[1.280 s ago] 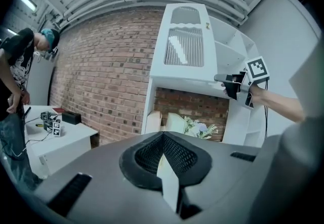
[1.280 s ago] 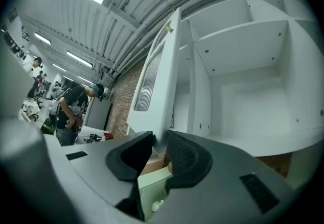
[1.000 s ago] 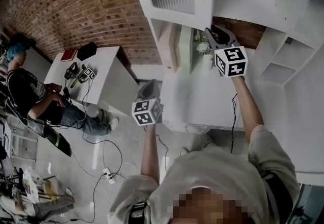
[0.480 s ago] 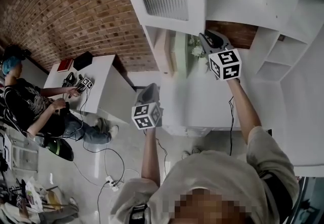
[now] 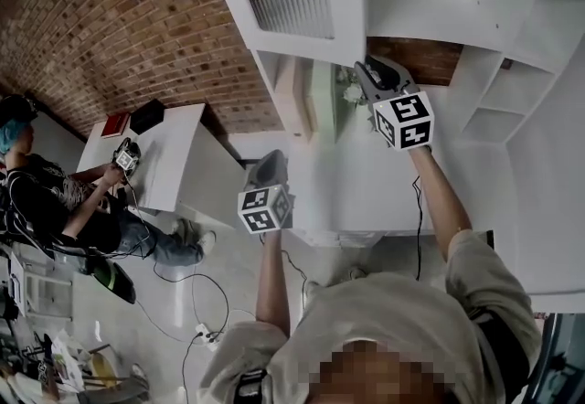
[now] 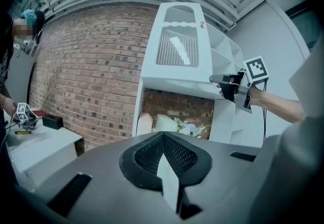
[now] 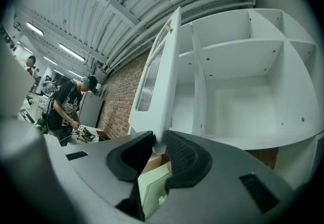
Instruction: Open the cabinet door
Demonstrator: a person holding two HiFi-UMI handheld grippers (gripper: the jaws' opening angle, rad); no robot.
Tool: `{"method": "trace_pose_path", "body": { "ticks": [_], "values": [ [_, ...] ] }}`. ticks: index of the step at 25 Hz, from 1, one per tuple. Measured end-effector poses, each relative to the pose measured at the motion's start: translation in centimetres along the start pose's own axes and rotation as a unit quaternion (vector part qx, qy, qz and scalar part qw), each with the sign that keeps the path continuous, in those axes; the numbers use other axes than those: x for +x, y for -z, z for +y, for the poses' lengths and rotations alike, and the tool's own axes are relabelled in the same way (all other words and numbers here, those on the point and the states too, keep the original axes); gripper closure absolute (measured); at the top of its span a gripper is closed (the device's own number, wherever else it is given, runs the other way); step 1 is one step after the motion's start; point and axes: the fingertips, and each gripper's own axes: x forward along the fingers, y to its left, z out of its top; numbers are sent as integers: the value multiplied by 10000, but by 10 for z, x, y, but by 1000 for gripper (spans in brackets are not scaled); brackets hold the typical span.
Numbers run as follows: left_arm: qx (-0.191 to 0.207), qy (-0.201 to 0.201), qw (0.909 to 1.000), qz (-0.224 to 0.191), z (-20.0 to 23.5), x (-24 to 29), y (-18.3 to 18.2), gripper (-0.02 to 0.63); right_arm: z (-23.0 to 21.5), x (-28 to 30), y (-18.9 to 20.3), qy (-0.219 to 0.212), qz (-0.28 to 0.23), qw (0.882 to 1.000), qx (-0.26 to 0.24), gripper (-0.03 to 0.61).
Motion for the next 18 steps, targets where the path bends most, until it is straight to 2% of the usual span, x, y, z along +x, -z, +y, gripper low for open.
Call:
{"method": "trace_pose_path", "body": {
  "ticks": [4,8,18],
  "values": [
    [64,210,9997,-47,11,5,-9,588,5,-3,-1,192,10,9998,52,476],
    [250,542,9982,23,22,2,-12,588,12,-11,-4,565,-68,9983,135,474],
    [215,985,9949,99,58,-9,-6,588,41,-21,-9,1141,70,9934,12,472]
  ]
}}
